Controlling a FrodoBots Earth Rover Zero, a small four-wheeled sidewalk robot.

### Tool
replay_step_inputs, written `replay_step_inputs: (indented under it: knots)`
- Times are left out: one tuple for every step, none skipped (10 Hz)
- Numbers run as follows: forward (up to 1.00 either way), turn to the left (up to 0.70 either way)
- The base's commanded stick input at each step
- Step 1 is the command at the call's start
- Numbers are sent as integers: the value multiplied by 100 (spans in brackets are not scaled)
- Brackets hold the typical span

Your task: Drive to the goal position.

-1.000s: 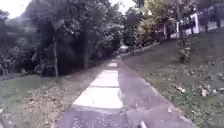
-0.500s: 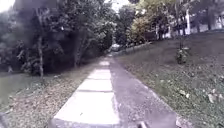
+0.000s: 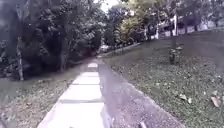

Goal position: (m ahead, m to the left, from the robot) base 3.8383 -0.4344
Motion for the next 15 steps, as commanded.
replay_step_inputs:
  knots:
    - [70,0]
    - [70,0]
    - [70,0]
    - [70,0]
    - [70,6]
    - [70,35]
    - [70,35]
    - [70,8]
    - [70,0]
    - [70,31]
    - [70,12]
    - [70,0]
    - [70,0]
    - [70,0]
    - [70,0]
